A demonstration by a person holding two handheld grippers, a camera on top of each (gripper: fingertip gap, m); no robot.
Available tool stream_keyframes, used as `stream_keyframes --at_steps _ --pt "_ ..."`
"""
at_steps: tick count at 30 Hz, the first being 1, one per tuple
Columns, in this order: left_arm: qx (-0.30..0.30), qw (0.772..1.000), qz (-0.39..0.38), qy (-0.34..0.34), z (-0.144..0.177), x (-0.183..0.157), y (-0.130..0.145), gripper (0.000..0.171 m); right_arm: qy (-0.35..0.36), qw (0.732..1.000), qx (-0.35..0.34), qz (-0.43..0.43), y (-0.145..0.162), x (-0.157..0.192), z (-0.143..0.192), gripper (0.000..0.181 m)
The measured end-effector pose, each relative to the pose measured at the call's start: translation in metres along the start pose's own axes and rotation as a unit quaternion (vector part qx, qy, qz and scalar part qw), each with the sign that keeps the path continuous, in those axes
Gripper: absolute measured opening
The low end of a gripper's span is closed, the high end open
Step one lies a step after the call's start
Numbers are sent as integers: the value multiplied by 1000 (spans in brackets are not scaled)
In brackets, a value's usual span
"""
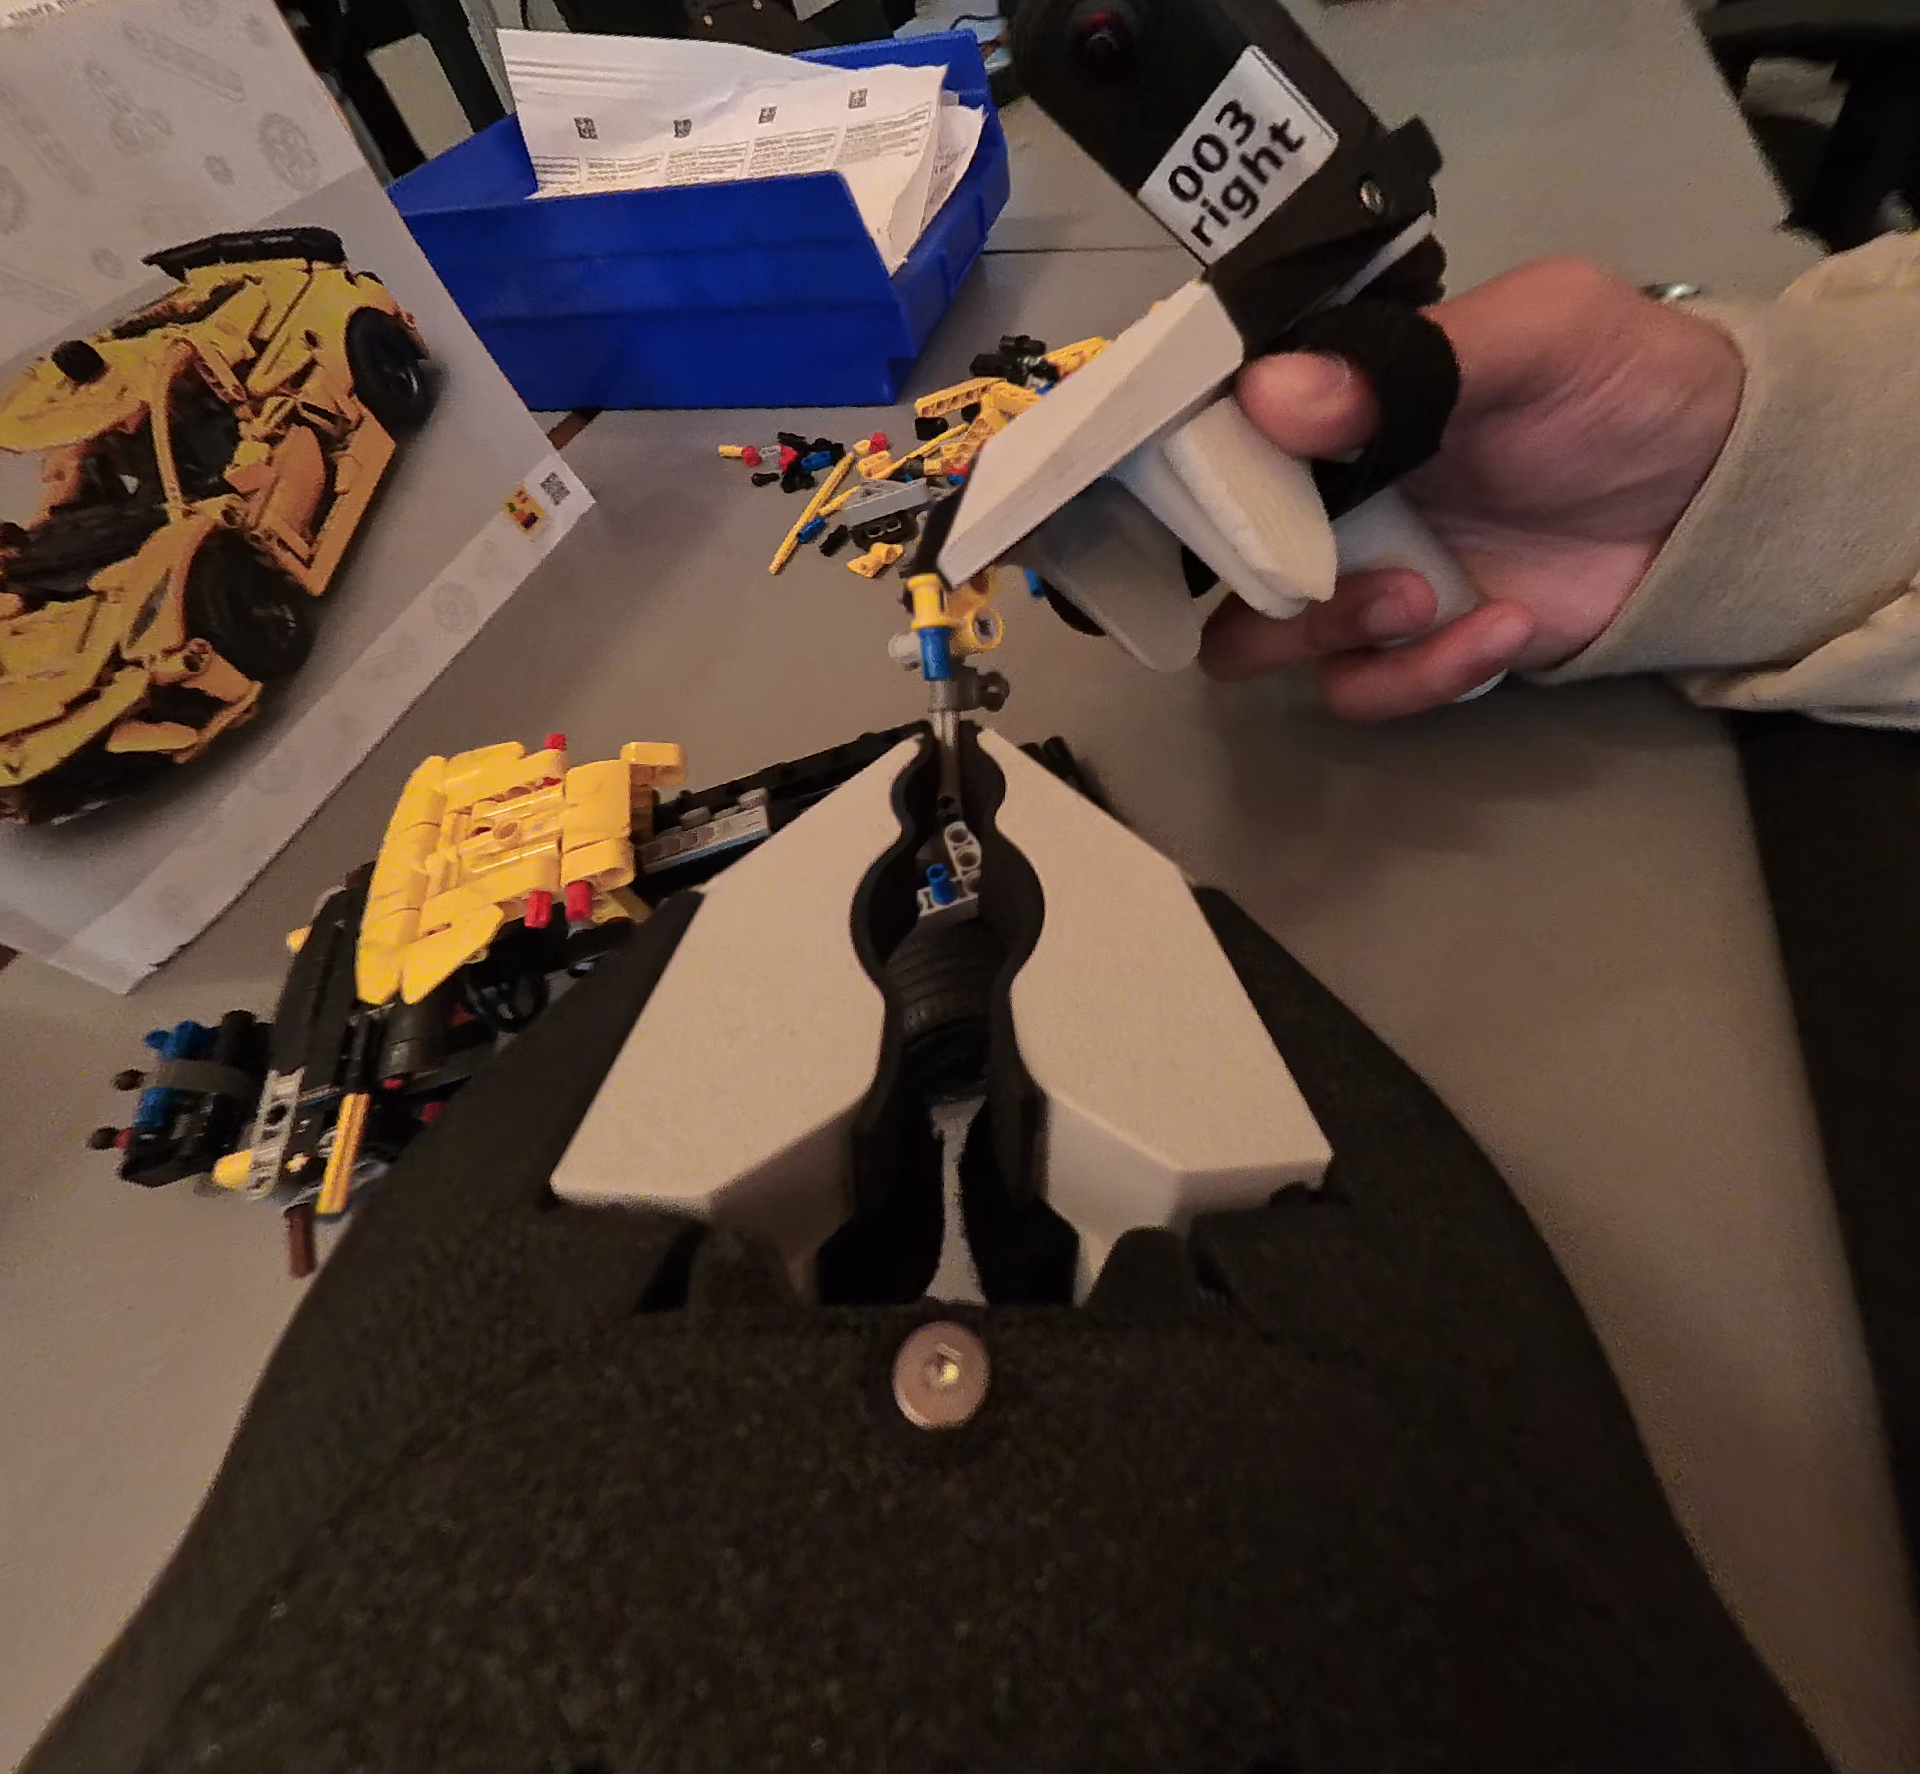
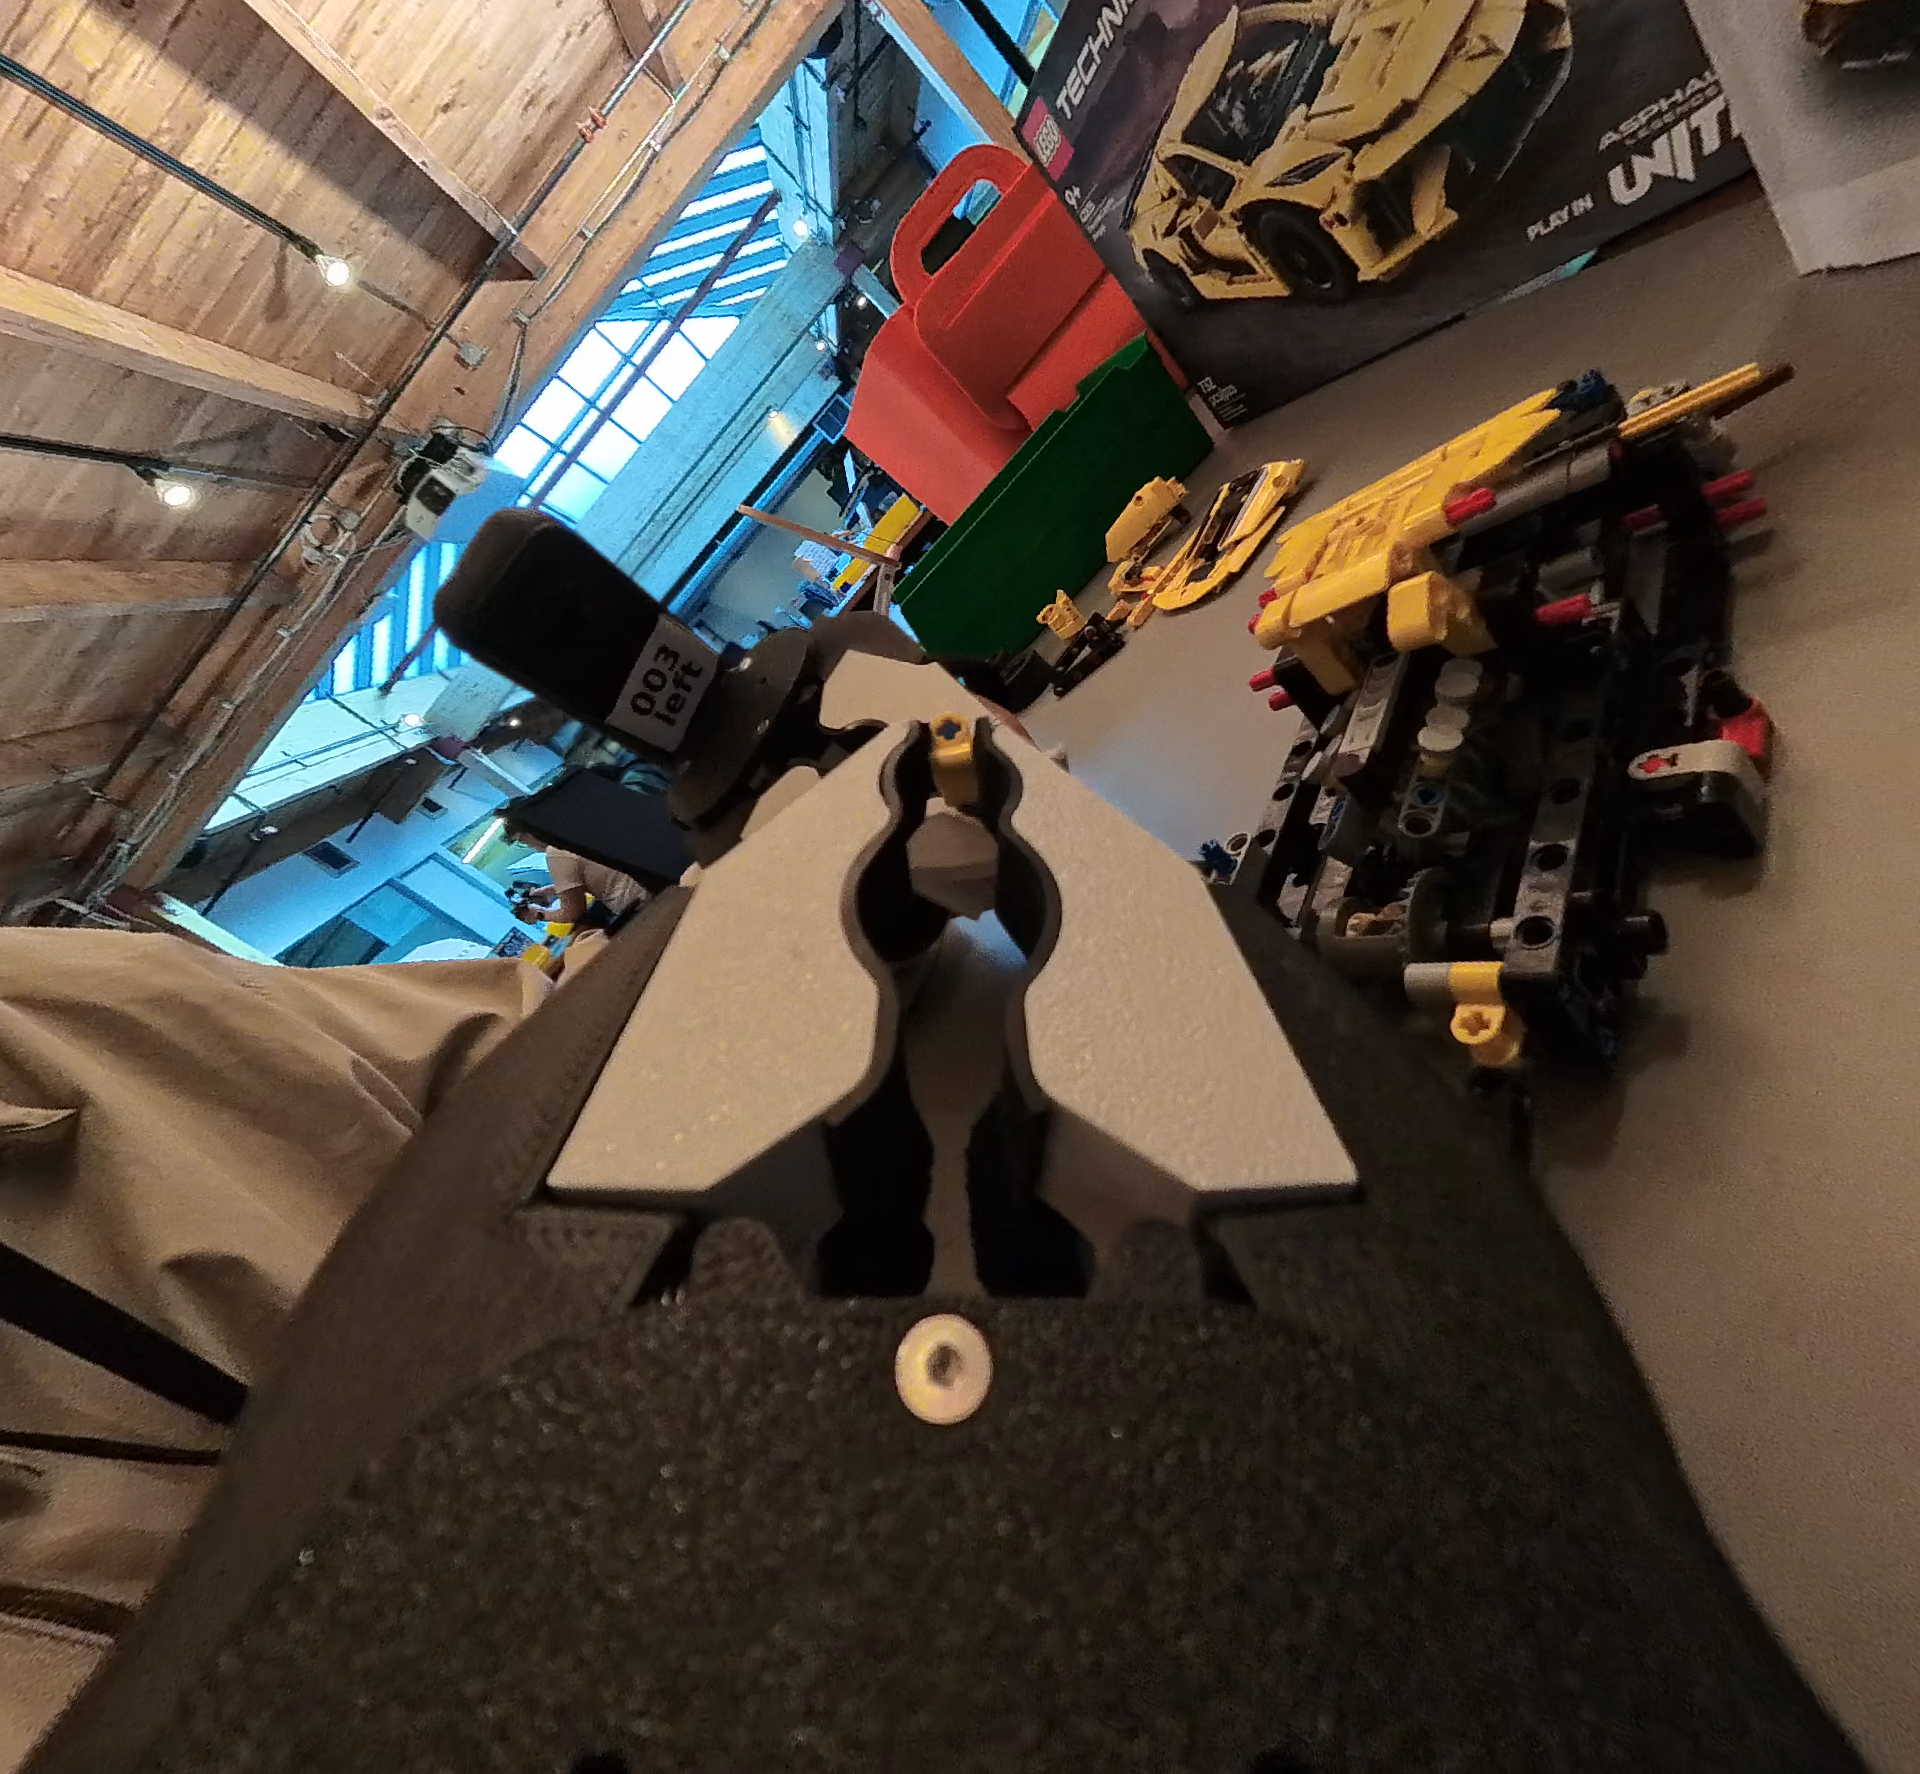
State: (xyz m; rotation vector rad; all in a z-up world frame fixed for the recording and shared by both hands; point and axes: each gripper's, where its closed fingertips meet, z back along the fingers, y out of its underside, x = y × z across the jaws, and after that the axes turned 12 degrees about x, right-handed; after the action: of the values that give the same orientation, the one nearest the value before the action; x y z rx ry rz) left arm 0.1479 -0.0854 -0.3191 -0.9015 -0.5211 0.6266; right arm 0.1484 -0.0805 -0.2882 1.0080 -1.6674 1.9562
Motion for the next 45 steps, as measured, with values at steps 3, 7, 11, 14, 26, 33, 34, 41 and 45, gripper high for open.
stream_keyframes --at_steps 3,7,11,14,26,33,34,41,45 --pt "3 1000 -5 -4 0 -1 0 3 -5 1000 3 -2 1 0 0 7" --pt "6 1000 1 -3 -1 0 2 3 -5 1000 3 -3 0 0 1 10" --pt "-1 1000 26 0 0 5 1 3 26 999 -11 44 -6 1 5 21" --pt "-7 999 51 14 1 6 0 3 108 982 0 154 -8 3 3 28" --pt "-8 998 54 15 0 4 -1 3 354 842 68 401 3 -13 -2 23" --pt "27 997 51 -42 -3 17 7 3 443 771 67 453 -4 -16 2 21" --pt "38 996 55 -61 -4 21 10 2 465 761 64 449 -6 -18 3 21" --pt "69 984 93 -136 -10 20 5 2 532 728 65 428 -14 -26 -2 21" --pt "73 983 97 -138 -11 18 7 2 516 748 73 410 -9 -29 -3 16"
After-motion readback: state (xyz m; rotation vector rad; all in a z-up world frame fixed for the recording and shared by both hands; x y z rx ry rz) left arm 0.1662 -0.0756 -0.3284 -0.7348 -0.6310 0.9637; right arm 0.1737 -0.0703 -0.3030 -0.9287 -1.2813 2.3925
